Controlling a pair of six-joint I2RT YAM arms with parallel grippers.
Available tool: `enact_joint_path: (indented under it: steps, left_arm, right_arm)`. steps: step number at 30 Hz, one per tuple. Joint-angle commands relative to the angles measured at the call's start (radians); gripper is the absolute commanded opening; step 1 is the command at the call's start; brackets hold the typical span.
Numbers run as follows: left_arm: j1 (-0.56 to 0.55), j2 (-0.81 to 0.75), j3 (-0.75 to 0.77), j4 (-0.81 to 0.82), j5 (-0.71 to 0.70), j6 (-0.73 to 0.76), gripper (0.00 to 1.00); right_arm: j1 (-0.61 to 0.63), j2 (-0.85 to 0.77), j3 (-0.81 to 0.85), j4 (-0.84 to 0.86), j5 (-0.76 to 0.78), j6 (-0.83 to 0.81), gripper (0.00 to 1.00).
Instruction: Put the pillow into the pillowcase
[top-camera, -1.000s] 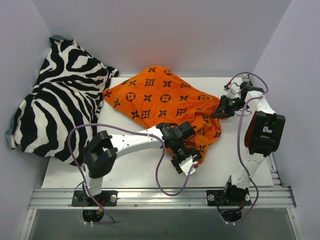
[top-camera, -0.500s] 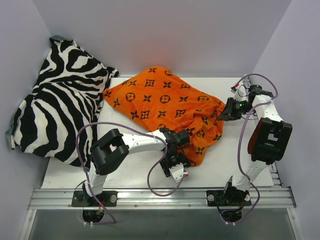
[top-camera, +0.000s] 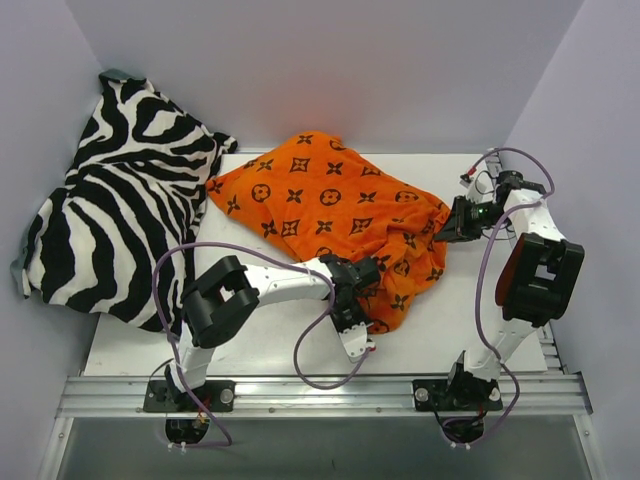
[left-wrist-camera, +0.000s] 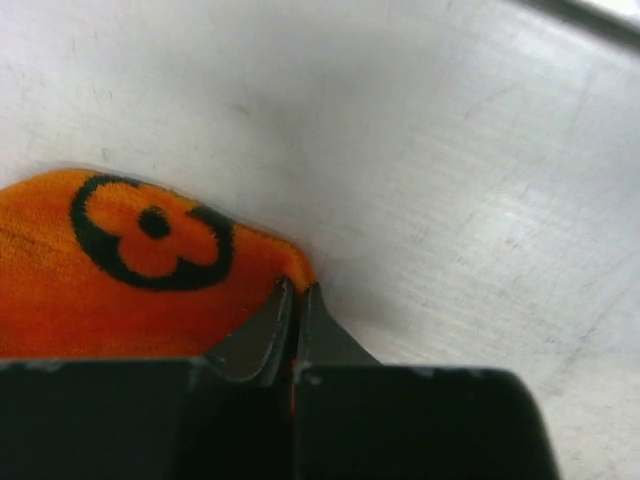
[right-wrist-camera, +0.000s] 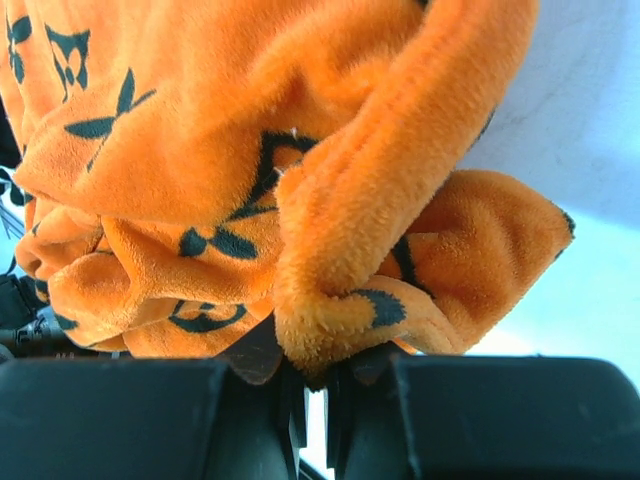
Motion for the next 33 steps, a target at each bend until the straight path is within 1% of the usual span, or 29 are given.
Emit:
enact_joint_path:
  steps: [1,2,3,4,5,6,7,8,9,10,13,15,16,18,19,20,21,22,23,24,25,26,27,28,29,30,31,32,33]
  left_arm:
    - [-0.054,-0.08,0.081,-0.066,0.142,-0.081,0.0]
    - [-0.089,-0.094,0.136,-0.096,0.281,-0.168,0.0]
    - [-0.106,-0.103,0.186,-0.148,0.335,-0.21,0.0]
    - [-0.123,-0.114,0.273,-0.164,0.398,-0.252,0.0]
    - [-0.14,-0.116,0.305,-0.169,0.475,-0.333,0.0]
    - [-0.167,-0.119,0.33,-0.167,0.507,-0.365,0.0]
    - [-0.177,-0.117,0.364,-0.167,0.517,-0.379,0.0]
    - [-0.183,-0.117,0.364,-0.164,0.514,-0.36,0.0]
    - [-0.178,-0.111,0.365,-0.112,0.514,-0.376,0.0]
    - [-0.174,-0.105,0.372,-0.075,0.52,-0.466,0.0]
    - [-0.177,-0.064,0.468,0.011,0.572,-0.594,0.0]
    - [-0.195,-0.047,0.503,0.075,0.569,-0.608,0.0]
    - [-0.216,-0.03,0.502,0.104,0.54,-0.609,0.0]
    - [-0.229,-0.012,0.511,0.176,0.491,-0.677,0.41]
    - [-0.227,0.005,0.519,0.176,0.444,-0.703,0.58]
    - [-0.218,0.002,0.519,0.176,0.41,-0.765,0.66]
    - [-0.204,-0.01,0.504,0.178,0.39,-0.795,0.97]
    - [-0.185,-0.057,0.446,0.184,0.383,-0.825,0.97]
    - [-0.124,-0.086,0.404,0.19,0.38,-0.883,0.97]
    - [-0.091,-0.118,0.366,0.199,0.377,-0.914,0.97]
    - [-0.048,-0.181,0.29,0.21,0.37,-0.995,0.97]
    - [0.027,-0.211,0.257,0.222,0.35,-1.039,0.97]
    - [0.074,-0.235,0.229,0.244,0.331,-1.082,0.97]
    - [0.119,-0.267,0.183,0.253,0.315,-1.129,0.98]
    - [0.159,-0.275,0.172,0.261,0.295,-1.205,0.97]
    - [0.25,-0.275,0.165,0.264,0.247,-1.237,0.96]
    - [0.289,-0.265,0.163,0.267,0.221,-1.284,0.91]
    - [0.332,-0.252,0.172,0.268,0.186,-1.304,0.89]
    - [0.395,-0.239,0.183,0.269,0.163,-1.32,0.86]
  right_arm:
    - [0.0,0.025,0.062,-0.037,-0.023,-0.031,0.0]
    - [-0.001,0.051,0.095,-0.021,-0.013,-0.031,0.0]
    - [-0.004,0.064,0.114,-0.014,0.015,-0.028,0.0]
    - [-0.01,0.078,0.132,-0.001,0.035,-0.022,0.0]
    - [-0.027,0.105,0.155,0.032,0.053,-0.014,0.0]
    - [-0.038,0.119,0.2,0.049,0.078,0.005,0.0]
    - [-0.046,0.151,0.233,0.065,0.122,0.013,0.0]
    - [-0.065,0.167,0.263,0.092,0.147,0.021,0.0]
    - [-0.072,0.203,0.33,0.104,0.196,0.03,0.0]
    - [-0.076,0.217,0.358,0.117,0.228,0.036,0.0]
    - [-0.079,0.26,0.434,0.173,0.324,0.053,0.0]
    - [-0.075,0.277,0.455,0.224,0.345,0.076,0.0]
    - [-0.072,0.298,0.487,0.232,0.343,0.093,0.0]
    - [-0.06,0.322,0.523,0.233,0.293,0.11,0.01]
    - [-0.053,0.331,0.542,0.229,0.264,0.111,0.07]
    - [-0.047,0.331,0.565,0.214,0.248,0.101,0.13]
    - [-0.038,0.329,0.574,0.203,0.221,0.084,0.29]
    - [-0.021,0.316,0.577,0.194,0.213,0.064,0.41]
    - [-0.014,0.306,0.574,0.184,0.219,0.046,0.53]
    - [-0.007,0.294,0.574,0.172,0.236,0.036,0.66]
    - [-0.003,0.268,0.574,0.157,0.245,0.027,0.69]
    - [-0.006,0.251,0.562,0.119,0.256,0.015,0.7]
    - [-0.007,0.233,0.547,0.099,0.259,0.004,0.69]
    - [-0.01,0.18,0.516,0.08,0.256,-0.007,0.67]
    - [-0.02,0.147,0.48,0.062,0.25,-0.01,0.65]
    - [-0.024,0.112,0.393,0.051,0.235,-0.014,0.55]
    - [-0.03,0.046,0.351,0.042,0.192,-0.007,0.48]
    - [-0.038,0.015,0.314,0.011,0.161,0.001,0.42]
    - [-0.038,-0.009,0.242,-0.01,0.123,0.002,0.32]
